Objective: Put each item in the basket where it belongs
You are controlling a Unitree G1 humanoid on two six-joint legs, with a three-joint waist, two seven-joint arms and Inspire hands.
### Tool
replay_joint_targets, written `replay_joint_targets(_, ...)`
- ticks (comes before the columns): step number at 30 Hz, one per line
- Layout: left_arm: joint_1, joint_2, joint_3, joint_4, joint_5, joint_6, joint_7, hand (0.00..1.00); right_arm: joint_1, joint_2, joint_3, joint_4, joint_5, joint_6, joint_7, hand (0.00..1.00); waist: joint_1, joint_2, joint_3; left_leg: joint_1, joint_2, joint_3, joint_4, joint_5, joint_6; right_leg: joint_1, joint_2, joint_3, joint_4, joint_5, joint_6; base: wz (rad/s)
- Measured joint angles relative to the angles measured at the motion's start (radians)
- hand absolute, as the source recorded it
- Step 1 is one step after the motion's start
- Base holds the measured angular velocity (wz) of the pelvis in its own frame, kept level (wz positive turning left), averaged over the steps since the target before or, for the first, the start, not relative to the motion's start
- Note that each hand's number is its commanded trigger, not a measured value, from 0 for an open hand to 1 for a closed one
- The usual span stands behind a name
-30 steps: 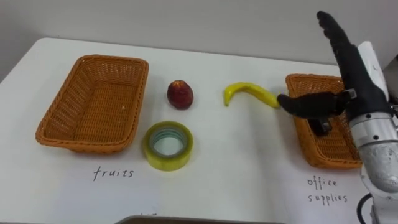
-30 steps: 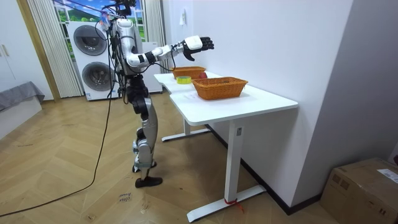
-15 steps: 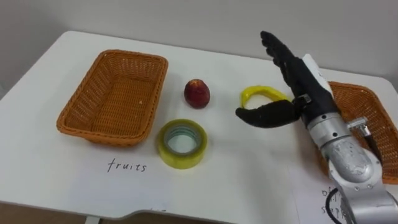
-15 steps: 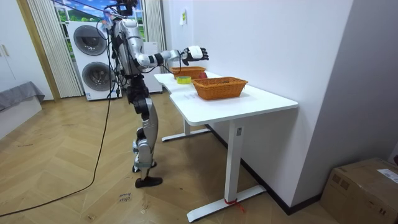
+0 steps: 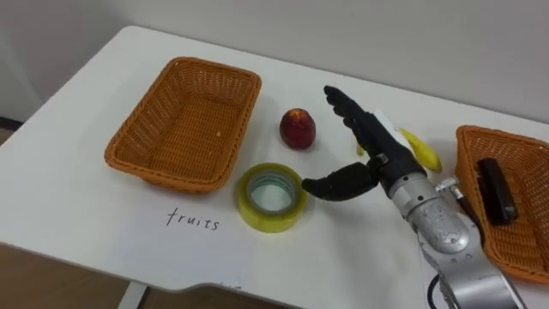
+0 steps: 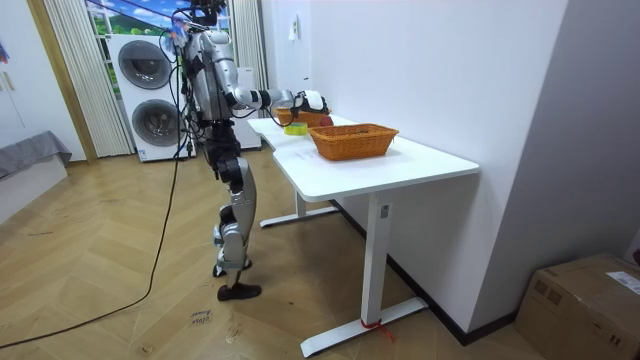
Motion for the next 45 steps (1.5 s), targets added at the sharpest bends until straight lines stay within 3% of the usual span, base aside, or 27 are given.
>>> replay_joint_targets(4, -0.001, 0.000, 0.000, -0.005, 0.000, 0.009, -0.016, 0.00, -0.043, 0.000, 0.024, 0.056, 0.025, 0.001, -0.022, 0.00, 0.012, -0.001, -0.0002, 0.000, 0.000, 0.001, 0.000, 0.001, 0.000, -0.002, -0.001, -0.002, 0.000, 0.000, 0.000, -0.02)
replay_joint_targets(14, -0.001, 0.000, 0.000, -0.005, 0.004, 0.032, -0.020, 0.00, -0.046, 0.003, 0.055, 0.105, 0.011, 0.012, -0.034, 0.00, 0.043, -0.002, -0.0003, -0.003, -0.004, -0.007, 0.000, 0.002, 0.002, -0.002, -0.004, -0.008, 0.000, 0.000, 0.000, 0.00)
replay_joint_targets(24, -0.001, -0.001, 0.000, -0.005, 0.004, 0.044, -0.020, 0.00, -0.046, 0.007, 0.056, 0.111, 0.008, 0.012, -0.044, 0.00, 0.047, 0.003, 0.0033, -0.006, -0.014, -0.020, 0.000, 0.005, 0.008, -0.002, -0.011, -0.010, 0.000, 0.001, 0.006, 0.02)
replay_joint_targets(36, -0.004, -0.009, 0.002, -0.010, 0.008, 0.048, -0.027, 0.00, -0.046, 0.037, 0.056, 0.134, -0.026, 0.014, -0.048, 0.00, 0.062, 0.003, 0.0033, -0.008, -0.015, -0.023, 0.001, 0.006, 0.010, -0.003, -0.012, -0.010, 0.000, 0.002, 0.008, 0.00)
replay_joint_targets(45, -0.002, -0.011, 0.003, -0.040, 0.038, 0.049, -0.050, 0.00, -0.047, 0.038, 0.056, 0.135, -0.089, 0.015, -0.047, 0.00, 0.064, 0.002, 0.0023, -0.025, -0.015, -0.028, 0.009, 0.006, 0.010, -0.014, -0.013, -0.023, 0.001, 0.002, 0.008, 0.02)
